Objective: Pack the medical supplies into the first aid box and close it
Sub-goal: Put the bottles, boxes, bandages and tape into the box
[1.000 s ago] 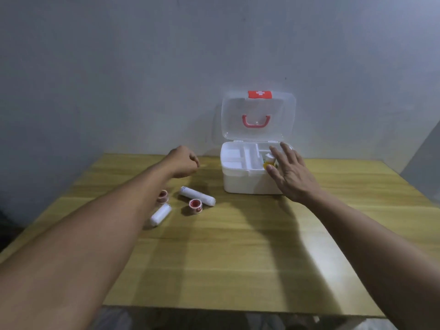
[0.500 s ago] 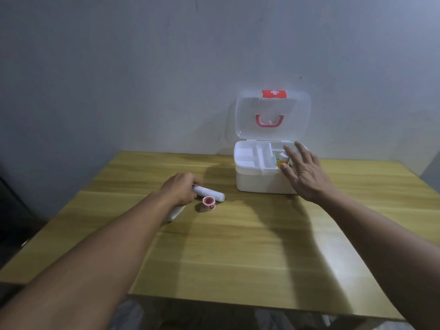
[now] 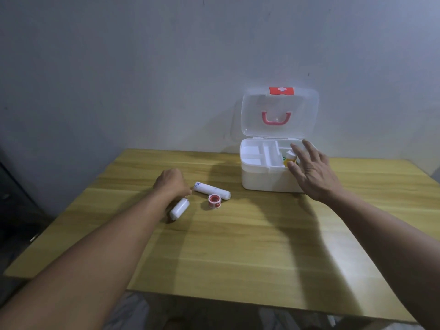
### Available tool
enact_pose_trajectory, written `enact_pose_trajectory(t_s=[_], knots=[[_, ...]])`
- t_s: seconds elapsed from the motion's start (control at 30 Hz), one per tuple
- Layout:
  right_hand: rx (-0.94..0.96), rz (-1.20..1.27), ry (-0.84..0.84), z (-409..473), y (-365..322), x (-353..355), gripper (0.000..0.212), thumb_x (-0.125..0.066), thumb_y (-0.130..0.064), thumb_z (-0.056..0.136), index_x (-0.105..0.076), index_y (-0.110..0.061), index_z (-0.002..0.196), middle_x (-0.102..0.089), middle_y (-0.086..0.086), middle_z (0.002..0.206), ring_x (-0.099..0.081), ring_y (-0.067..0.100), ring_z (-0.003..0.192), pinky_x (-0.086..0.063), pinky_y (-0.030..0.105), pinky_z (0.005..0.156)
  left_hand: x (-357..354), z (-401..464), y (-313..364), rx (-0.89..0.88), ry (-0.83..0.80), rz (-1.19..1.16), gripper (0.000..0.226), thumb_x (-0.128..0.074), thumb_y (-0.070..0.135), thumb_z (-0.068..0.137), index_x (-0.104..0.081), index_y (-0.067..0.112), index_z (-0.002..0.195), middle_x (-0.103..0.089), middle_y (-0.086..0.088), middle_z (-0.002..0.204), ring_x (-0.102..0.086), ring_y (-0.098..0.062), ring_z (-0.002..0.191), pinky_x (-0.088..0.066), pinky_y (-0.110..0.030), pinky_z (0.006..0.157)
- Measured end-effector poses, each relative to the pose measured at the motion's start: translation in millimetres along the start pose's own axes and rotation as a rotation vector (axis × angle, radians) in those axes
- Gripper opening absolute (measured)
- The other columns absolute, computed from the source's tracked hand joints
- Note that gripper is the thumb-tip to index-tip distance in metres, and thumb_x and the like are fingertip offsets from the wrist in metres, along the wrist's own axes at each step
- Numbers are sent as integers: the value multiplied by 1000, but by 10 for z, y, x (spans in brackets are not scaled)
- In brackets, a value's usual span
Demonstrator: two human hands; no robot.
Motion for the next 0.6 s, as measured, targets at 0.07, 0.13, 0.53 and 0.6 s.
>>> enact_pose_trajectory(t_s=[0.07,0.13,0.53,0.6], knots=[[-2,5,3,-2,-5,1,57,-30,-55,95,-22,-36,148,-7,-5,161,-10,28,144,-24,47,113,2,-13,-28,-16,10,-31,34,-76,19,77,-70,7,109,-68,-13,117,-62,-31,110,-49,-32,84],[-4,9,1,-9,-4,8,57,-30,-56,95,-22,-36,148,-7,-5,161,-10,28,144,-24,48,113,9,-45,-52,-16,42,-60,31,-73,18,79,-69,6,108,-68,-15,116,-62,-32,108,-49,-33,83],[-22,9,-6,-8,-8,15,57,-30,-56,95,-22,-36,148,-6,-7,161,-11,29,143,-27,49,111,-25,-295,-15,-64,-77,-8,20,-73,21,66,-57,10,62,-61,-6,67,-58,-28,65,-42,-26,52],[-26,6,-10,-4,-1,10,58,-30,-56,95,-22,-36,148,-5,-7,161,-11,29,143,-27,49,111,-19,-260,123,-166,-7,7,13,-69,23,74,-69,10,78,-70,-9,84,-65,-31,84,-44,-28,61]])
Point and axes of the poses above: each hand's wrist, its own z-axis towards the middle knuckle, its own x-axis out of the back of the hand, y = z × x, the point moved 5 cm from there along z, towards the middle knuckle
